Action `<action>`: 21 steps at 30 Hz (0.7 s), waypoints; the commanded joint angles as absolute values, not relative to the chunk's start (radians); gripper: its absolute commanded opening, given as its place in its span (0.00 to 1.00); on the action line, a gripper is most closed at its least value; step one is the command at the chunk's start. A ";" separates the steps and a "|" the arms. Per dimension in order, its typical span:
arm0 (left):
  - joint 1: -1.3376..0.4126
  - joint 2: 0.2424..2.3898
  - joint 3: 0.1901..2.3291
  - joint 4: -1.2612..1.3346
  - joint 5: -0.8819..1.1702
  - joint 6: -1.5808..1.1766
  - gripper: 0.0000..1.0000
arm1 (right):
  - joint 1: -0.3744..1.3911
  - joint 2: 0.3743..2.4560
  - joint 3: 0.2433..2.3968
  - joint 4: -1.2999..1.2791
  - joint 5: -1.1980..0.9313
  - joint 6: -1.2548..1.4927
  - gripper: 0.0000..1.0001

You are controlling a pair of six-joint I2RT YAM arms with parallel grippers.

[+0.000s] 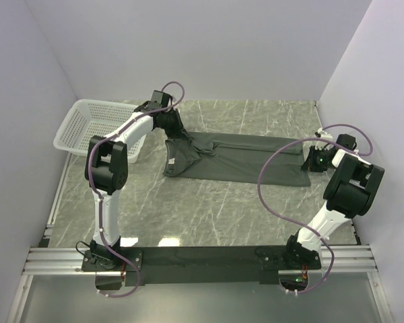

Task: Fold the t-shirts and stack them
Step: Fold the tshirt

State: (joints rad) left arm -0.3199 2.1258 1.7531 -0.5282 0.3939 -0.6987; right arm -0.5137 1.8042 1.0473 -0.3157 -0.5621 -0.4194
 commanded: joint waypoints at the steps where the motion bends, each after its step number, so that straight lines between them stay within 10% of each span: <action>1: -0.314 2.141 1.798 -0.535 0.377 -0.678 0.01 | -0.508 1.804 1.080 -0.291 -0.548 -0.410 0.00; 21: -0.298 2.080 1.706 -0.514 0.354 -0.672 0.01 | -0.520 1.775 1.058 -0.235 -0.558 -0.364 0.00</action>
